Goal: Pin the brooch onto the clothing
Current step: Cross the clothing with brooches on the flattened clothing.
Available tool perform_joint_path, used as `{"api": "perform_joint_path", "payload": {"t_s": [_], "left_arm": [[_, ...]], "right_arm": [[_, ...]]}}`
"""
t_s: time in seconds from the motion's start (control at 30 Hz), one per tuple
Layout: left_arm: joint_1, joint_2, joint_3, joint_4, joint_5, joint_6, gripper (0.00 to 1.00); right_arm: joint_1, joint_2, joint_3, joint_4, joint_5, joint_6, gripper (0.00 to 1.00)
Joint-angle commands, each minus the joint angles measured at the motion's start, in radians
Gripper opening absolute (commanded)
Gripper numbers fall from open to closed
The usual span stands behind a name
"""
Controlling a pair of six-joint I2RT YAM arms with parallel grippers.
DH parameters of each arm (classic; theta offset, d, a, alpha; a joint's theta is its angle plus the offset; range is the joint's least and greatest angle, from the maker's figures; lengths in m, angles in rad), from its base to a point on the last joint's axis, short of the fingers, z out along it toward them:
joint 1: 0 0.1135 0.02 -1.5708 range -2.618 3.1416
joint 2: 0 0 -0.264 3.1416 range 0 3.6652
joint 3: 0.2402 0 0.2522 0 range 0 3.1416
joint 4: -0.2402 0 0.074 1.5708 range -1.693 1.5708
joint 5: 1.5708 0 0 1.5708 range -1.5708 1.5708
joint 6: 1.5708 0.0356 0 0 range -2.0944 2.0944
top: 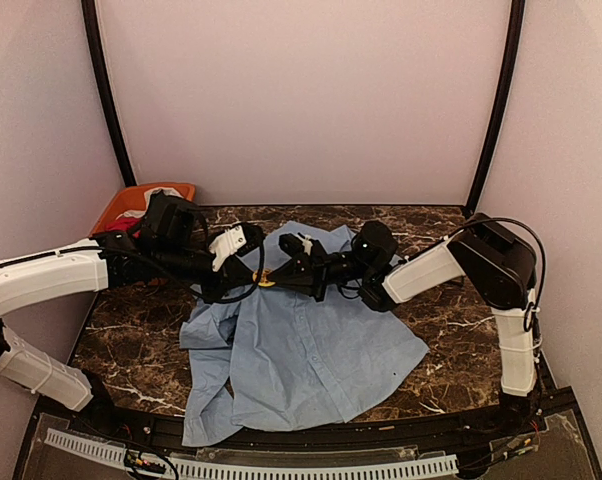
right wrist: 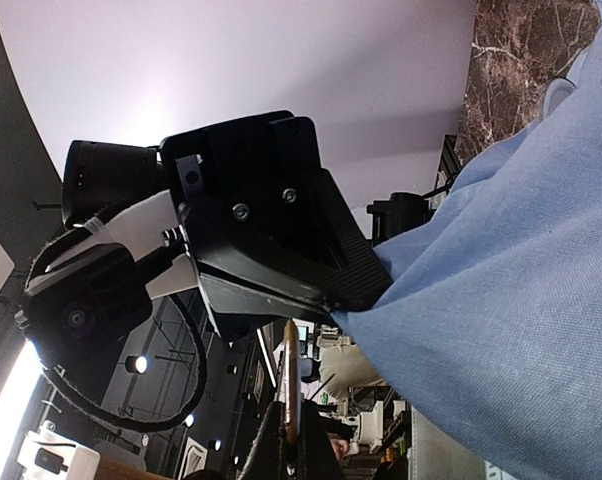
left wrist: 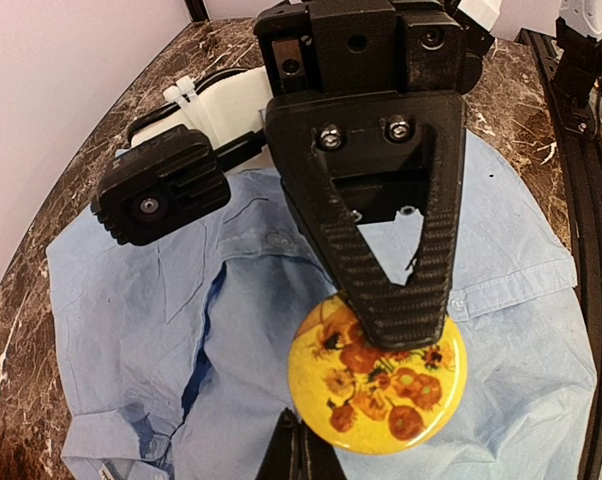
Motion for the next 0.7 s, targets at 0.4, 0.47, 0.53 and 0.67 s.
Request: {"api": "perform_joint_path", "payload": {"t_s": [0.4, 0.47, 0.53, 0.67], "left_arm": [[0.005, -0.045, -0.018, 0.017, 0.008, 0.010, 0.01], [0.005, -0.047, -0.022, 0.029, 0.009, 0.004, 0.01], [0.005, -0.047, -0.026, 0.042, 0.011, -0.005, 0.01], [0.004, -0.050, -0.042, 0.084, 0.003, -0.040, 0.01]], "right_arm": [[-0.028, 0.015, -0.005, 0.399, 0.029, -0.026, 0.00], [-0.027, 0.015, -0.005, 0.399, 0.040, -0.032, 0.00], [-0.023, 0.016, 0.000, 0.399, 0.047, -0.029, 0.00], [-0.017, 0.001, -0.011, 0.400, 0.076, -0.027, 0.00]]}}
